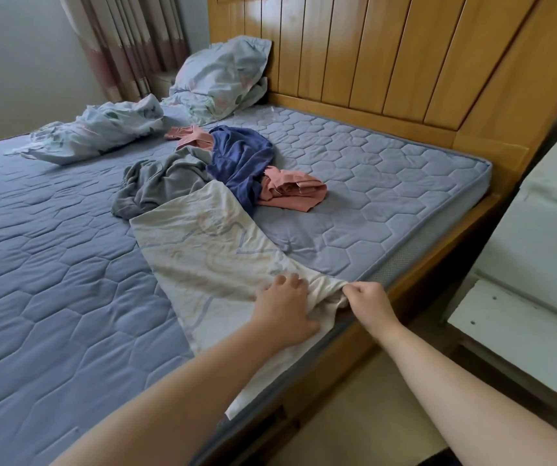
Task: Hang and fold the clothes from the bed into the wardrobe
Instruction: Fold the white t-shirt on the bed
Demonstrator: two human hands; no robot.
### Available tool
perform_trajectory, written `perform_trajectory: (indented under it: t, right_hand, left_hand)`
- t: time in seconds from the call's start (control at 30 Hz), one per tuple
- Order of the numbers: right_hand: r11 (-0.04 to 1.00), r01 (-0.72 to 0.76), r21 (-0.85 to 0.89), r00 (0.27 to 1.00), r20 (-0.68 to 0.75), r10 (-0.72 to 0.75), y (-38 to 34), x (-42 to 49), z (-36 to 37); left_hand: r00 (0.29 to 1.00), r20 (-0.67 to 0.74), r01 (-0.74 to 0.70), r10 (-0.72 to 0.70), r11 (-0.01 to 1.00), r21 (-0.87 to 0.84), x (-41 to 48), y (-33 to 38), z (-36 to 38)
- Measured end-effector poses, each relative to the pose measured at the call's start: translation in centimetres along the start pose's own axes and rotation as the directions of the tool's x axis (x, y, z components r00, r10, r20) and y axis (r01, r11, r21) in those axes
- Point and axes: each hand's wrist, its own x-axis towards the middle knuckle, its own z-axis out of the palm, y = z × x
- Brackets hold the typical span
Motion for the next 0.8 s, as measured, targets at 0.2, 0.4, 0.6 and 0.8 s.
perform_trajectory:
  t: [0.2, 0.4, 0.6, 0.8]
  right_hand:
    - [0.811, 0.38, -0.445, 0.921, 0.258, -0.29, 0.0, -0.9, 0.6]
    - [0.757, 0.392, -0.522, 0.913, 0.324, -0.249, -1.2, 0.3, 1.1]
    - [0.874, 0.328, -0.359, 0.926, 0.305, -0.222, -1.9, 0.0, 0.4]
    - [0.857, 0.314, -0.41, 0.926, 0.33, -0.181, -1.8, 0.0, -0.1]
  left_hand:
    - [0.994, 0.106, -0.039, 0.035, 0.999, 0.036, -0.7, -0.3, -0.9]
    - [0.952, 0.306, 0.211, -0.026, 0.78, -0.589, 1.8, -3.7, -2.4]
    - [0.999, -0.003, -0.043, 0.043, 0.986, -0.16, 7.6, -5.7, -1.7]
    - [0.982, 0.055, -0.184, 0.178, 0.973, 0.139, 11.2, -6.4, -2.5]
